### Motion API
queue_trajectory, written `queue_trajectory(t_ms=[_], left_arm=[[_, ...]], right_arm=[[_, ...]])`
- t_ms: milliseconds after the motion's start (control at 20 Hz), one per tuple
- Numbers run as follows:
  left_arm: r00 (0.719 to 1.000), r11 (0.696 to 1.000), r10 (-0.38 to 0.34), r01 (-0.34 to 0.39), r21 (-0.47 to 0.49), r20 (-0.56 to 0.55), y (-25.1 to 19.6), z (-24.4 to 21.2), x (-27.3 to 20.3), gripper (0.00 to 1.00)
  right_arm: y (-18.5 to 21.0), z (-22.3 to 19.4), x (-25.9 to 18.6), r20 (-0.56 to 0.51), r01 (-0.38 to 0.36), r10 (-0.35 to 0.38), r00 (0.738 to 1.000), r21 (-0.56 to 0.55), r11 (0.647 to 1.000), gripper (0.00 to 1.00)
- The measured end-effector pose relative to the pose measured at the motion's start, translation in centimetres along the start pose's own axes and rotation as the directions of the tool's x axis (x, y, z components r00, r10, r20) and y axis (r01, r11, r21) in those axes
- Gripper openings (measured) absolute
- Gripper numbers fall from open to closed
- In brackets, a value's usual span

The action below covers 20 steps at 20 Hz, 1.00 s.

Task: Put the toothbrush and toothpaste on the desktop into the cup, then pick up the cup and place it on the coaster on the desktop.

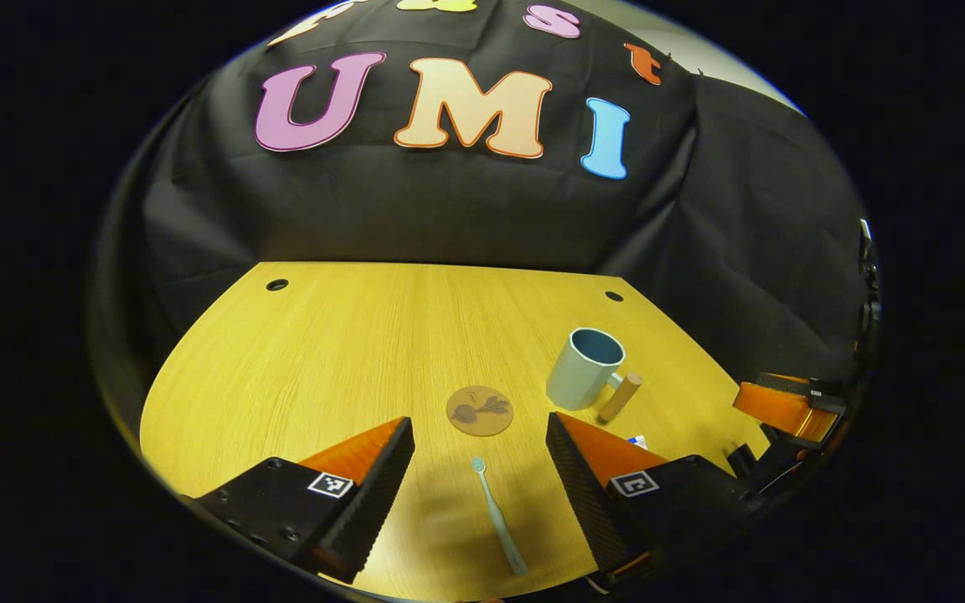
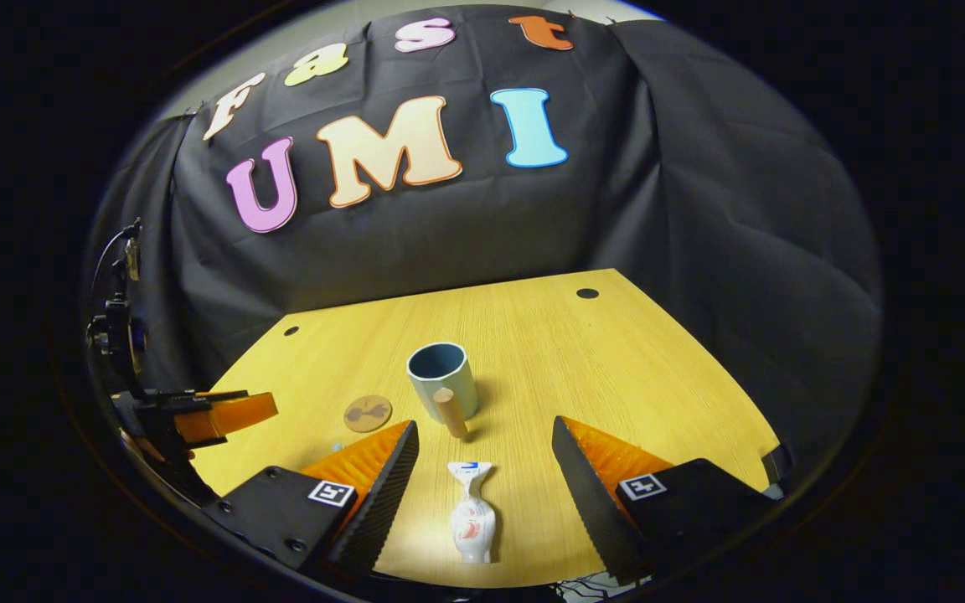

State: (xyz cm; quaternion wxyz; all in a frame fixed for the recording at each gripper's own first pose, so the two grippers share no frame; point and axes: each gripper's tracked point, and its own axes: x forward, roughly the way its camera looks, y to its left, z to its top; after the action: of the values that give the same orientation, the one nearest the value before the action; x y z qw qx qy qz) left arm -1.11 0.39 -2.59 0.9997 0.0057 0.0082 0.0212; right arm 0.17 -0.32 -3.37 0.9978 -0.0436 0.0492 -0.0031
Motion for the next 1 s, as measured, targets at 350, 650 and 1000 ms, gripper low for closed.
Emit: queue_trajectory(t_ms=[350, 650, 1000], left_arm=[[0.999, 0.999, 0.036, -0.036, 0.001, -0.032, 1.0, -1.4, -0.2, 0.95], [0.995, 0.997, 0.075, -0.075, 0.002, -0.061, 2.2, -2.8, -0.7, 0.95], [0.986, 0.993, 0.119, -0.118, 0.008, -0.114, 3.8, -5.3, -1.3, 0.95]], right_arm=[[0.5, -1.6, 1.0, -0.082, -0.033, 0.030, 0.996, -0.037, 0.999, 0.95], [-0.2, -7.0, 2.4, -0.370, -0.061, 0.012, 0.929, -0.122, 0.991, 0.99], [0.6, -10.8, 5.4, -0.538, -0.081, -0.010, 0.843, -0.146, 0.986, 0.94]])
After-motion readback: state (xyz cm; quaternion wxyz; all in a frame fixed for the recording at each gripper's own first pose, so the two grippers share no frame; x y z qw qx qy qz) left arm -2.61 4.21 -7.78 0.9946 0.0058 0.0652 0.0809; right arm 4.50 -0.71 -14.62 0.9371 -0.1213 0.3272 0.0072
